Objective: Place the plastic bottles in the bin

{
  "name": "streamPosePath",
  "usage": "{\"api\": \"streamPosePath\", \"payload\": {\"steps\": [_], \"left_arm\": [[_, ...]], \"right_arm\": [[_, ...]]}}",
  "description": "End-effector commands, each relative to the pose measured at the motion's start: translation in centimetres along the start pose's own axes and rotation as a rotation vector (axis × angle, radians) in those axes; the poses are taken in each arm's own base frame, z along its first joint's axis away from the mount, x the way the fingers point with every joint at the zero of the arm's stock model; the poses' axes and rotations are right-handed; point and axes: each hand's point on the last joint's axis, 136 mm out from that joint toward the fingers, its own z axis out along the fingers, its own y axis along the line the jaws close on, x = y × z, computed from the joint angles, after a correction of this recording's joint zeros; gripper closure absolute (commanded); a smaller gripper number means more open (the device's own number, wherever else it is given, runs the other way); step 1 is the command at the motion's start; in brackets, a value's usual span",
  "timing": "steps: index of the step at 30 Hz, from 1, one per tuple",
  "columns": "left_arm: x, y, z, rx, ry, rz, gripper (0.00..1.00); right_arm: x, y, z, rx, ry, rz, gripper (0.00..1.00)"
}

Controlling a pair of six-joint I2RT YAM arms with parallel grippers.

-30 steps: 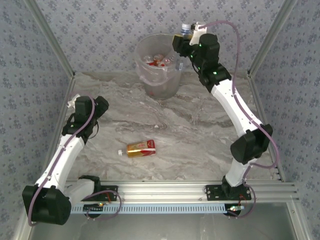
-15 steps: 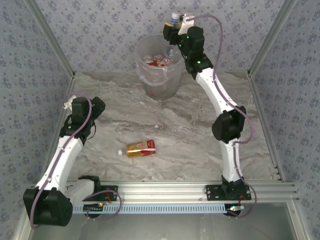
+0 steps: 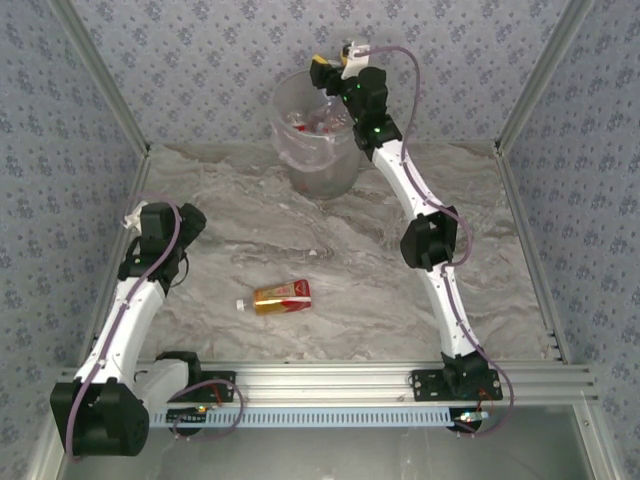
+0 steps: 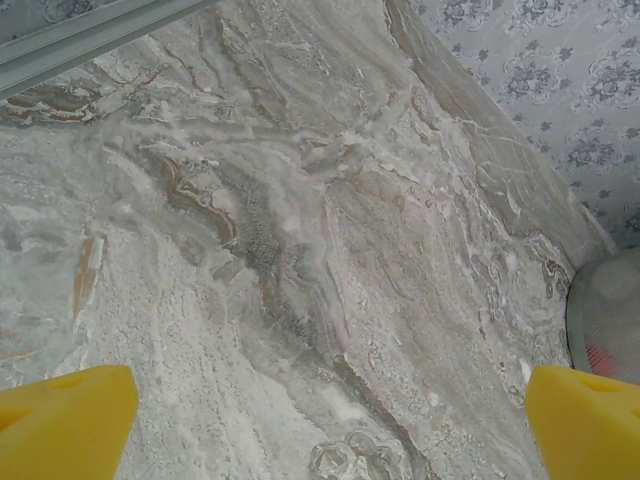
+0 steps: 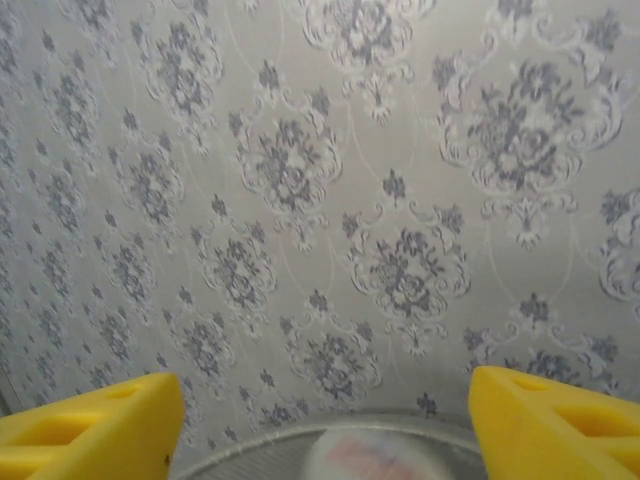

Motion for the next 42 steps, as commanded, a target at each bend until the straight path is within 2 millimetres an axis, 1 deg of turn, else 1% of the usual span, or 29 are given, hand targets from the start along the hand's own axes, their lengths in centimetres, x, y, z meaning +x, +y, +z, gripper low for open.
{"api": "streamPosePath", "payload": {"steps": [1, 5, 8, 11, 14, 17, 18, 19, 21, 22, 23, 25, 28, 29, 30, 34, 37, 39, 42], "left_arm": [[-0.4, -0.9, 0.0, 0.037, 0.005, 0.022, 0.01], [-0.1, -1.6, 0.0, 0.067, 0.027, 0.048, 0.01], [0.1, -2.2, -0.1, 0.096, 0.045, 0.06, 0.0], [0.5, -2.8, -0.2, 0.127, 0.074, 0.07, 0.01], [1.4, -3.3, -0.1, 0.147, 0.124, 0.086, 0.01], [2.7, -3.6, 0.2, 0.158, 0.183, 0.107, 0.01], [3.3, -3.8, 0.2, 0.161, 0.204, 0.124, 0.01], [3.9, -3.9, 0.2, 0.161, 0.221, 0.141, 0.0], [5.1, -4.4, 0.1, 0.159, 0.254, 0.198, 0.01], [5.6, -4.6, 0.0, 0.152, 0.266, 0.225, 0.01], [6.3, -4.7, -0.1, 0.141, 0.28, 0.252, 0.01], [7.4, -4.9, -0.3, 0.135, 0.31, 0.29, 0.01], [9.1, -5.7, -1.0, 0.163, 0.344, 0.367, 0.01], [9.5, -6.1, -1.4, 0.182, 0.35, 0.41, 0.01], [10.1, -6.6, -1.8, 0.204, 0.355, 0.458, 0.01], [12.6, -9.2, -4.3, 0.299, 0.341, 0.713, 0.01], [14.0, -10.3, -5.7, 0.349, 0.316, 0.868, 0.01], [15.0, -11.0, -6.7, 0.404, 0.268, 0.98, 0.0], [16.1, -12.0, -8.1, 0.498, 0.159, 1.138, 0.0]], "right_arm": [[-2.4, 1.2, -0.3, -0.037, -0.046, -0.019, 0.15], [-2.9, 2.3, -0.8, -0.052, 0.0, -0.079, 0.1], [-3.6, 2.7, -1.4, -0.056, 0.022, -0.09, 0.0], [-4.0, 2.8, -2.0, -0.059, 0.042, -0.094, 0.0], [-4.6, 3.1, -3.0, -0.061, 0.052, -0.104, 0.0], [-5.0, 3.0, -4.2, -0.043, 0.063, -0.121, 0.0], [-5.4, 3.0, -4.7, -0.039, 0.064, -0.128, 0.0], [-5.1, 2.9, -5.2, -0.034, 0.079, -0.133, 0.0], [-5.3, 2.8, -6.4, -0.024, 0.096, -0.142, 0.0], [-5.0, 2.8, -7.0, -0.021, 0.107, -0.145, 0.0], [-5.4, 2.8, -7.7, -0.018, 0.109, -0.147, 0.0], [-5.1, 2.8, -9.0, -0.012, 0.129, -0.145, 0.0], [-5.2, 3.1, -11.2, -0.014, 0.153, -0.145, 0.0], [-4.9, 3.2, -12.0, -0.016, 0.171, -0.146, 0.0], [-5.1, 3.3, -12.8, -0.018, 0.181, -0.144, 0.0], [-4.4, 3.5, -16.3, -0.017, 0.262, -0.147, 0.0], [-3.6, 3.4, -19.1, -0.006, 0.317, -0.149, 0.0], [-3.2, 3.1, -20.8, 0.014, 0.349, -0.142, 0.0], [-1.6, 2.7, -23.4, 0.029, 0.426, -0.135, 0.0]]}}
